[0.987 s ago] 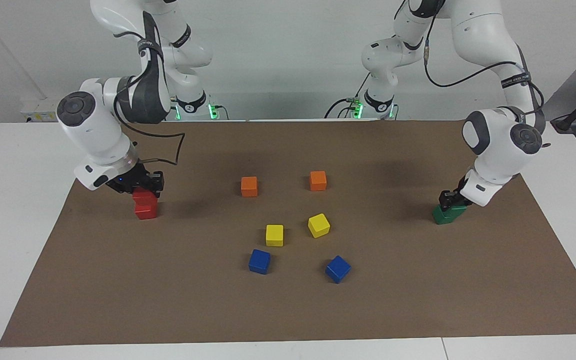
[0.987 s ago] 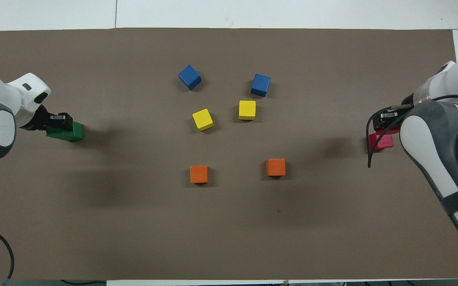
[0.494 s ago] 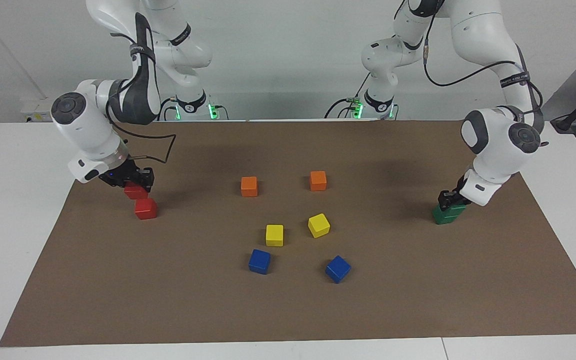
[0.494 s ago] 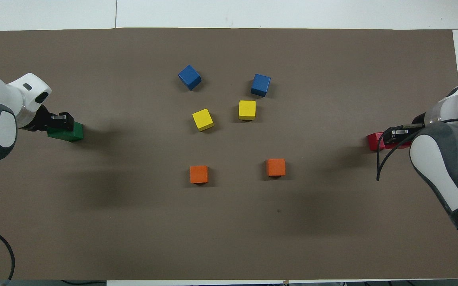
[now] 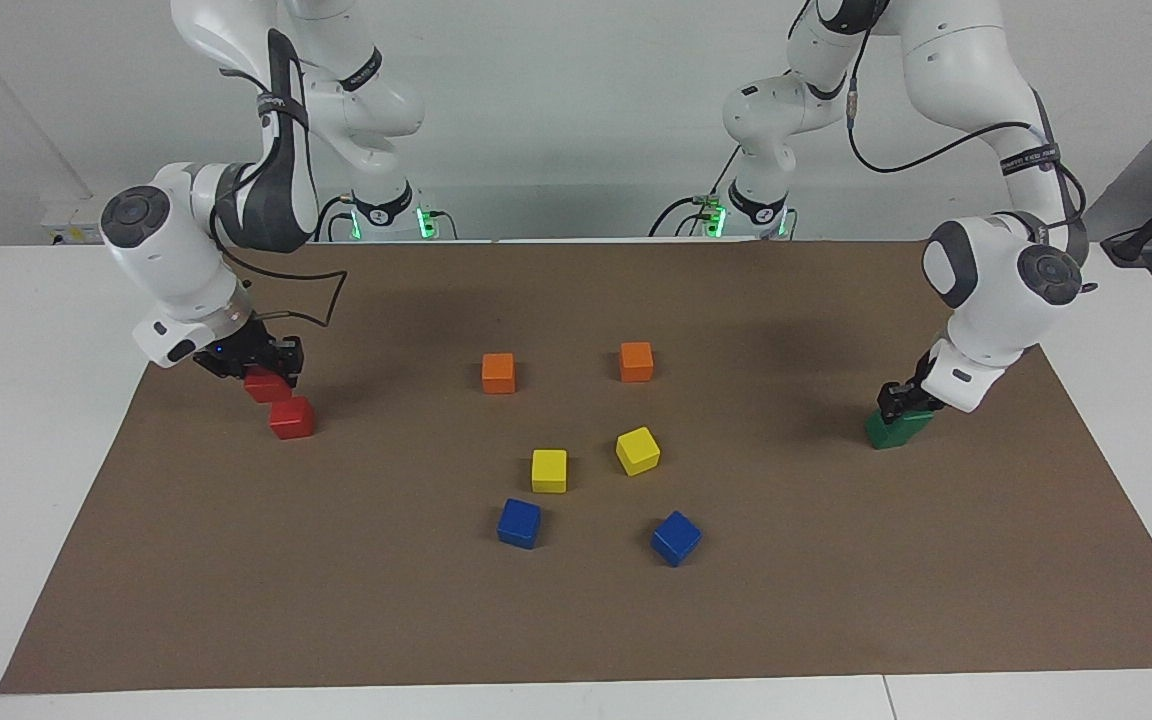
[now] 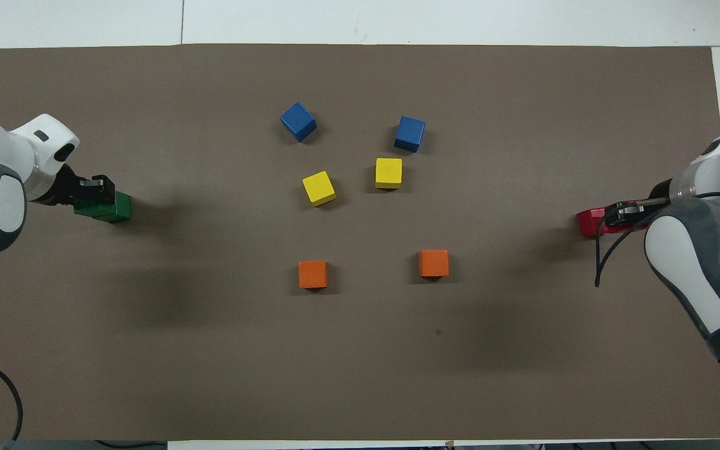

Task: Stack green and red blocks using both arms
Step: 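Lower the red cube onto the first red cube with the right gripper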

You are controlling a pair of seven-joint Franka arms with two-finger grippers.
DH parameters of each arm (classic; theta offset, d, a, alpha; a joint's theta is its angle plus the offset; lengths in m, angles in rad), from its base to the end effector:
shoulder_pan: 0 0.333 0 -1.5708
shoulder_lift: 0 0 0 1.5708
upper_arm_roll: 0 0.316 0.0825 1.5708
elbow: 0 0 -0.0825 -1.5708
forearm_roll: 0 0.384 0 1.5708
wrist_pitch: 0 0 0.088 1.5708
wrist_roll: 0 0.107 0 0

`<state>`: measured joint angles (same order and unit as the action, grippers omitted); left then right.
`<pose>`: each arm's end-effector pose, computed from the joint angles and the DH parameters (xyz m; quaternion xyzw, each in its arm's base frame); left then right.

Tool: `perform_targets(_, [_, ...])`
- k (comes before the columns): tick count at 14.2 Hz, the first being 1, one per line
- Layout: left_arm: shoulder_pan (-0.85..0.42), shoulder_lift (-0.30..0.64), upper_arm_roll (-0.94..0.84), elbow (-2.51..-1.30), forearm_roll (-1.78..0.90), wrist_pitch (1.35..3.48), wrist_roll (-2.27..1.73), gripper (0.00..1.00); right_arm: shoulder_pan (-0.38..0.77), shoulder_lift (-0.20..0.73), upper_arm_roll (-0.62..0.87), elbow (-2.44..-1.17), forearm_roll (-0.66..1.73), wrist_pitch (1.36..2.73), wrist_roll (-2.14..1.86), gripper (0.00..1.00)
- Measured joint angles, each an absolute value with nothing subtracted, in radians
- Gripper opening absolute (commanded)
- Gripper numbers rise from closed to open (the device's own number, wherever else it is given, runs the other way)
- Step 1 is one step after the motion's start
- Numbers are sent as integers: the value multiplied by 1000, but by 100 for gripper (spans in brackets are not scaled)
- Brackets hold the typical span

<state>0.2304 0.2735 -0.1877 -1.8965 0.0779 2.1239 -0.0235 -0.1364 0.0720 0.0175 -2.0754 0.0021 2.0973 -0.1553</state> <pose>0.6104 0.0350 0.3583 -0.9997 -0.0148 0.0203 0.0072 0.5505 -0.0658 0.3908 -0.9995 -0.0176 0.0246 0.0049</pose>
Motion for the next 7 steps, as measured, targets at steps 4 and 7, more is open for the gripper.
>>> perform_targets(4, [230,274,-187,-1909,78,2130,-26,100,-136,84,18,-2084,2,2146,-166,0])
perform_targets(7, [230,274,-187,-1910,78,2130,-26,100,-136,87,18,-2098,0,2178,-166,0])
